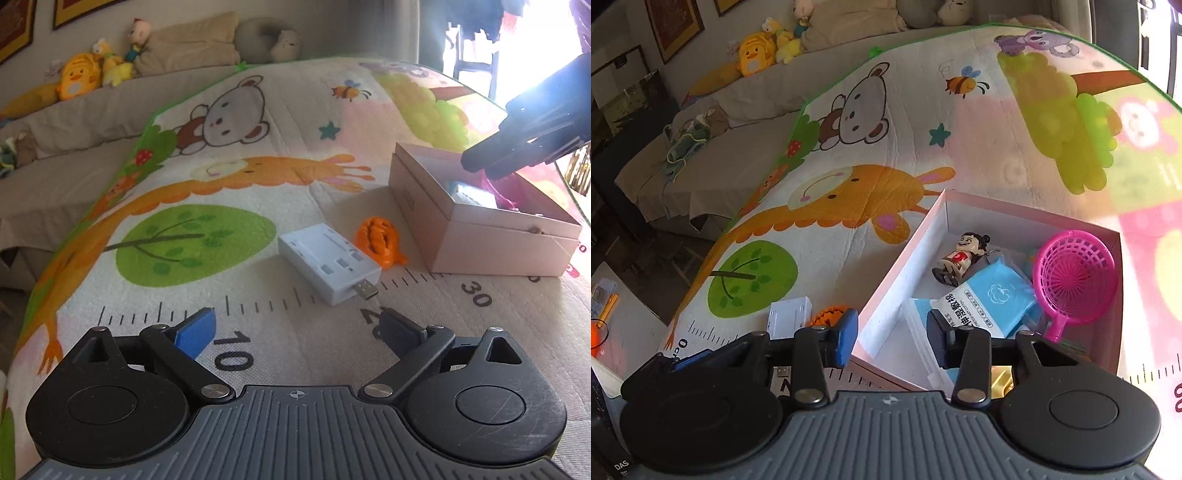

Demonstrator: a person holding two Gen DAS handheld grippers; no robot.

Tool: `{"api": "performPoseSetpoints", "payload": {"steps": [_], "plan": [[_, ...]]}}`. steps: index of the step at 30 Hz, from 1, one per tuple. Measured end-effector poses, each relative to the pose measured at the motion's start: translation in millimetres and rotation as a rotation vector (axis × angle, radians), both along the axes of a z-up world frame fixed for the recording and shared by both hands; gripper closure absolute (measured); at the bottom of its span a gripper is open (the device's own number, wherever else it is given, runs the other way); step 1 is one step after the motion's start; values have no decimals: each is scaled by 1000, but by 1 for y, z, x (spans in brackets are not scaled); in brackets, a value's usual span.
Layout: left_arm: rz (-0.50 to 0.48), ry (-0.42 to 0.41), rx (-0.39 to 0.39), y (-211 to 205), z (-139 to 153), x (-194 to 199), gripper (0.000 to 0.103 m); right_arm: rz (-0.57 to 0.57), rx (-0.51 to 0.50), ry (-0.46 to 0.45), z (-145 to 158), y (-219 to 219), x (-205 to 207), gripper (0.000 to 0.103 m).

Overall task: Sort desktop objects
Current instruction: 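Reach the right gripper to the orange pumpkin while the left approaches the white card reader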

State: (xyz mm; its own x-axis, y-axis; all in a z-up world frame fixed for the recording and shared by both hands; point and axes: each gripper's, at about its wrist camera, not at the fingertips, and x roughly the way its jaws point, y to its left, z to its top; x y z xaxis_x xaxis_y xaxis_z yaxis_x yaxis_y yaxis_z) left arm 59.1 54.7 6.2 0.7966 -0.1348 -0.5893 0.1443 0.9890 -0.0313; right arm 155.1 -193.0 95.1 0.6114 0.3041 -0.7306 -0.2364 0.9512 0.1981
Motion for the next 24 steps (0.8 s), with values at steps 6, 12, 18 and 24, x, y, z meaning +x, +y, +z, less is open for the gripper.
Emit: {"api": "performPoseSetpoints", "payload": {"steps": [6, 12, 18, 24], "plan": [[1, -9, 0, -2, -1, -2, 4, 90, -57, 37, -11, 60, 21, 60], [18, -3, -16, 2, 0, -2, 3, 109, -191, 4, -34, 115, 44, 60], [7, -20, -33, 4, 1, -6, 2, 62, -271, 44, -62, 129, 62, 65], [-13, -21, -22, 2, 2, -11, 1, 120, -236, 102, -73, 135, 49, 69]]}}
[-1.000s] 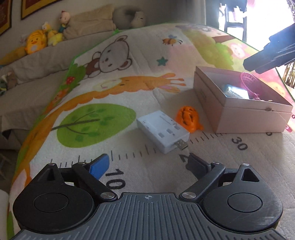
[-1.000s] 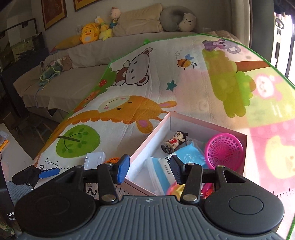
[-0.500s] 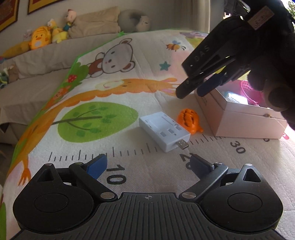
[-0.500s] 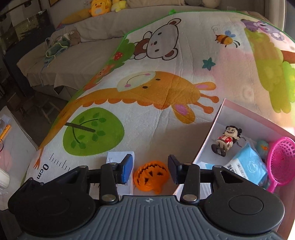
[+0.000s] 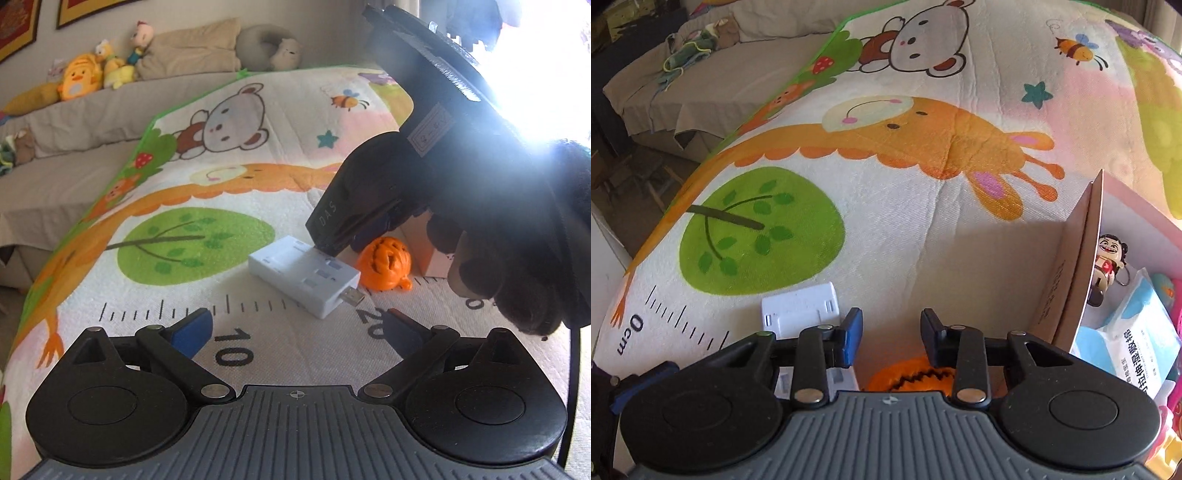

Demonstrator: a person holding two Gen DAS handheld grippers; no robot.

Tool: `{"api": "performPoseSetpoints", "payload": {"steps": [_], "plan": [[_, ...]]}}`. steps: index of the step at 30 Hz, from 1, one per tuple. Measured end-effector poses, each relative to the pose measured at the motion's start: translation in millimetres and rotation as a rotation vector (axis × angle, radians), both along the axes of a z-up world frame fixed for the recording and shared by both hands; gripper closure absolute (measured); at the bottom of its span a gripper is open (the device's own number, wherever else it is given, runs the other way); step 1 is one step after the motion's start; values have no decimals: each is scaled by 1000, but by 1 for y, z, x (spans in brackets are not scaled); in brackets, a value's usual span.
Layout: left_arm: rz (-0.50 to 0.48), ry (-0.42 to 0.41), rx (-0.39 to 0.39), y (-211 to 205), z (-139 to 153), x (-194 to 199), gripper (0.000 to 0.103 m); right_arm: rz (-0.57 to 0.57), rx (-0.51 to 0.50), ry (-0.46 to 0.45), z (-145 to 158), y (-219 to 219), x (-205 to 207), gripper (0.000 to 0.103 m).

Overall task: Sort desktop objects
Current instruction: 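Reach the right gripper to the orange pumpkin while the left approaches the white card reader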

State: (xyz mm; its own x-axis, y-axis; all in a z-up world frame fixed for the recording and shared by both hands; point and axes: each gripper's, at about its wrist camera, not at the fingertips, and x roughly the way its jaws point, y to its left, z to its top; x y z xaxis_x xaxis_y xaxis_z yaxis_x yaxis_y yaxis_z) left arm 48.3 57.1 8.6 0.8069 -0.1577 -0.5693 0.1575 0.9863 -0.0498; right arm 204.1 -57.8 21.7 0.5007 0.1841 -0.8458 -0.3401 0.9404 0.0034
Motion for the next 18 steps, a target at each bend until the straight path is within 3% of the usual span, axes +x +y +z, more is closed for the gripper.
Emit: {"api": "performPoseSetpoints", "payload": {"steps": [11, 13, 15, 18], "plan": [[-134, 28, 57, -8, -3, -28, 0, 128, 214, 181, 10, -21, -75, 69], [-123, 26, 76, -12, -4, -27, 0, 135, 202, 107, 18, -27, -92, 68], [-104, 40, 90, -15, -4, -21, 0, 137, 128, -40, 30, -31, -107, 68], [-78, 58, 111, -21, -6, -9, 1, 84, 107, -131, 40, -47, -115, 68]]}}
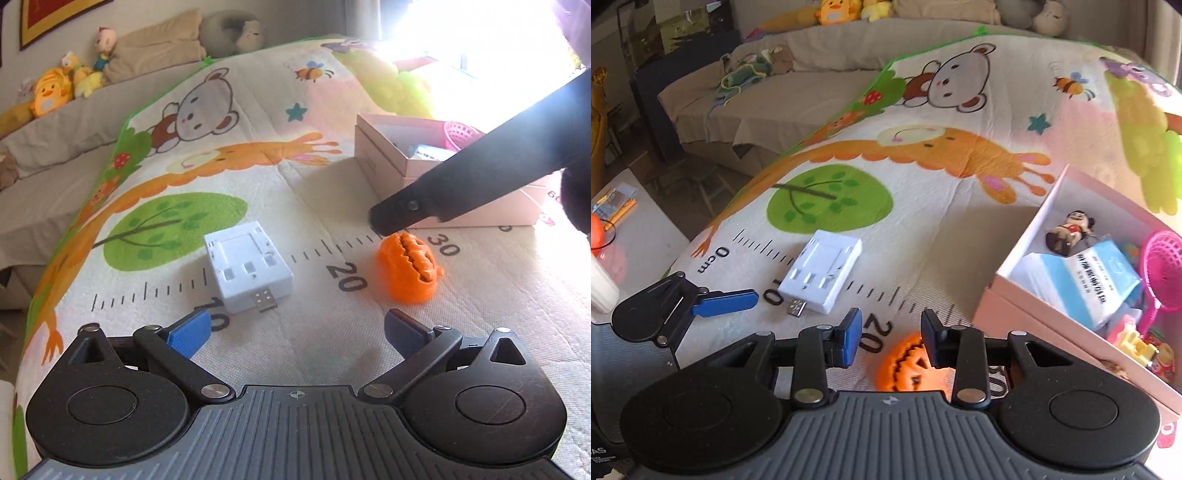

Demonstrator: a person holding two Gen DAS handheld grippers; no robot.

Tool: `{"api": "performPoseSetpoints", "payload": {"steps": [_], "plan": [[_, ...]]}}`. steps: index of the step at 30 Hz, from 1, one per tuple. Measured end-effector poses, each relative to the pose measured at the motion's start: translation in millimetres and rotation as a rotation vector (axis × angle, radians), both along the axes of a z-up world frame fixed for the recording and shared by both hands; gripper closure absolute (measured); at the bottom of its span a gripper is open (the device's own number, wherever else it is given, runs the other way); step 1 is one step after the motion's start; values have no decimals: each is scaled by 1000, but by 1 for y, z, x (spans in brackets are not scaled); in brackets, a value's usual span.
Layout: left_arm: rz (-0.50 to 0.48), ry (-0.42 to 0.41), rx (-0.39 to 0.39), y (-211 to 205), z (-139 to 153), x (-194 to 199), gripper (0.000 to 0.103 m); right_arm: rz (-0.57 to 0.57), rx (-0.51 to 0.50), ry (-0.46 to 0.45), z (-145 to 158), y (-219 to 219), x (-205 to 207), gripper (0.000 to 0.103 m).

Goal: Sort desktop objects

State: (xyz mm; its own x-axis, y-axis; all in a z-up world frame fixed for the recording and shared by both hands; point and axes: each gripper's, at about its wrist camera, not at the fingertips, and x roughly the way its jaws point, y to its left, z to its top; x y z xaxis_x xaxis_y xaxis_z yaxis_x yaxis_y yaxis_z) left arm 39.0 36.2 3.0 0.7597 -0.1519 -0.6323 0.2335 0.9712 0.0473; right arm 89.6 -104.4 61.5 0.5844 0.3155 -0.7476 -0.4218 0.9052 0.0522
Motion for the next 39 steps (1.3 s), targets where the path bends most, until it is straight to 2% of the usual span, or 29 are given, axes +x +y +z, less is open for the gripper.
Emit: {"api": "performPoseSetpoints", "payload": {"steps": [5, 8, 10, 13, 14, 18, 21, 25, 29, 31, 32, 33, 34, 37, 39], "plan": [[34, 27, 0, -4, -2, 21, 3, -88, 37, -25, -1, -38, -14, 56], [33, 39, -21, -4, -1, 29, 17, -147, 29, -36, -9, -56, -26, 52], [34, 29, -19, -3, 0, 28, 37, -176, 21, -36, -15, -65, -31, 50], [43, 21, -14, 3, 2, 21, 56, -201, 12, -32, -24, -71, -37, 50], [50, 20, -11, 7, 3, 18, 57, -201, 8, -37, -26, -70, -39, 50], [113, 16, 24, 23, 4, 10, 55, -147, -20, -81, -27, -57, -45, 50], [143, 25, 18, 34, 6, 10, 52, -89, -33, -103, -28, -38, -39, 50], [149, 27, 27, 34, 7, 10, 53, -69, 10, -72, -35, -18, -21, 50], [146, 32, 29, 33, 7, 11, 50, -62, 45, -29, -43, -14, -15, 58], [127, 36, 15, 33, 8, 11, 40, -72, 60, -29, -42, -21, -19, 61], [112, 37, 5, 33, 8, 10, 36, -85, 60, -30, -41, -28, -23, 67], [88, 36, -14, 32, 9, 10, 26, -96, 57, -34, -41, -35, -27, 68], [70, 33, -29, 31, 10, 11, 20, -116, 44, -42, -41, -42, -32, 70], [32, 33, -67, 24, 12, 18, 17, -194, -9, -86, -43, -67, -49, 70], [35, 41, -83, 17, 12, 28, 12, -251, 1, -78, -46, -88, -57, 70]]}}
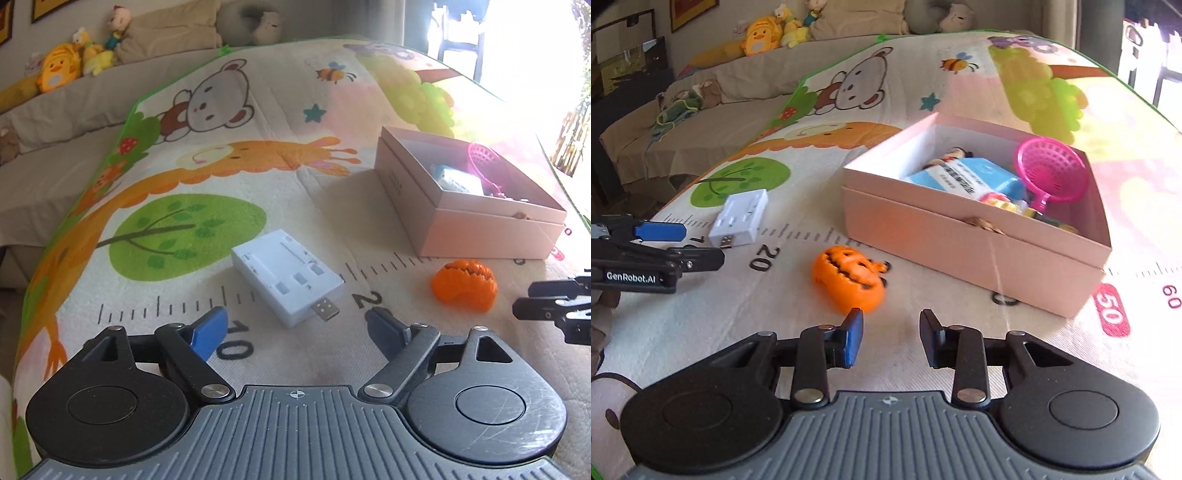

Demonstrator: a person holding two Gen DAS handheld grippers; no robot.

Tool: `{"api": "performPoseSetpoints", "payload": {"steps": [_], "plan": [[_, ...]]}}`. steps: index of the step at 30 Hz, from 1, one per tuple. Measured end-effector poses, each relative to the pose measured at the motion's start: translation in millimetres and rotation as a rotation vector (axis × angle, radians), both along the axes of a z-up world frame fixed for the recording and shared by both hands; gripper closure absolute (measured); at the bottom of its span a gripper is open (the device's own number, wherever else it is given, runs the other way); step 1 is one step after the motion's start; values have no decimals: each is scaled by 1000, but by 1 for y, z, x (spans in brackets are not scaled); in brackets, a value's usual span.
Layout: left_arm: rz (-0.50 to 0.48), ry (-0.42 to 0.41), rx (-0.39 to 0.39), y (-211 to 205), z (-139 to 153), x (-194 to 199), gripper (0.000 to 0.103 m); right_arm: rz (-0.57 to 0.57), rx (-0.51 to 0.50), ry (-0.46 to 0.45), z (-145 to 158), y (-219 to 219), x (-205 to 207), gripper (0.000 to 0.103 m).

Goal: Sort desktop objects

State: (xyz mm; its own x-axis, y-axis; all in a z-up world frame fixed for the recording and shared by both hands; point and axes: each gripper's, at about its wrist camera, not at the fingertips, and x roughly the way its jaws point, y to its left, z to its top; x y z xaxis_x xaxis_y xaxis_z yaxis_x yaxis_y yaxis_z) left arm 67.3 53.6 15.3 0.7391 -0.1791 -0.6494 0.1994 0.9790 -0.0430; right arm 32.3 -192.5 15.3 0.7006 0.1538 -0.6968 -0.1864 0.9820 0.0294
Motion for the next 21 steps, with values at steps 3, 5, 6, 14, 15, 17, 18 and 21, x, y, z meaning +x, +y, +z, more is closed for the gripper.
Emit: {"api": "performPoseSetpoints", "payload": {"steps": [3, 5, 6, 14, 15, 17, 18, 21], "plan": [[-3, 24, -39, -10, -2, 16, 12, -65, 46, -2, -4, -25, -9, 62], [-44, 44, -84, -19, -3, 22, 9, -113, 61, -19, -7, -38, -13, 37], [-82, 50, -112, -24, -2, 23, 9, -132, 65, -25, -8, -41, -14, 34], [-197, -117, 86, -46, 10, 12, 1, -113, 53, -59, -16, -36, -20, 12], [-177, -122, 130, -46, 8, 17, 1, -110, 60, -57, -16, -37, -19, 11], [-172, -101, 175, -43, 1, 30, 1, -108, 77, -55, -16, -39, -19, 9], [-174, -86, 191, -43, -3, 36, 1, -109, 79, -55, -16, -39, -19, 8], [-150, -27, 191, -40, -14, 54, 0, -112, 80, -55, -16, -39, -19, 7]]}}
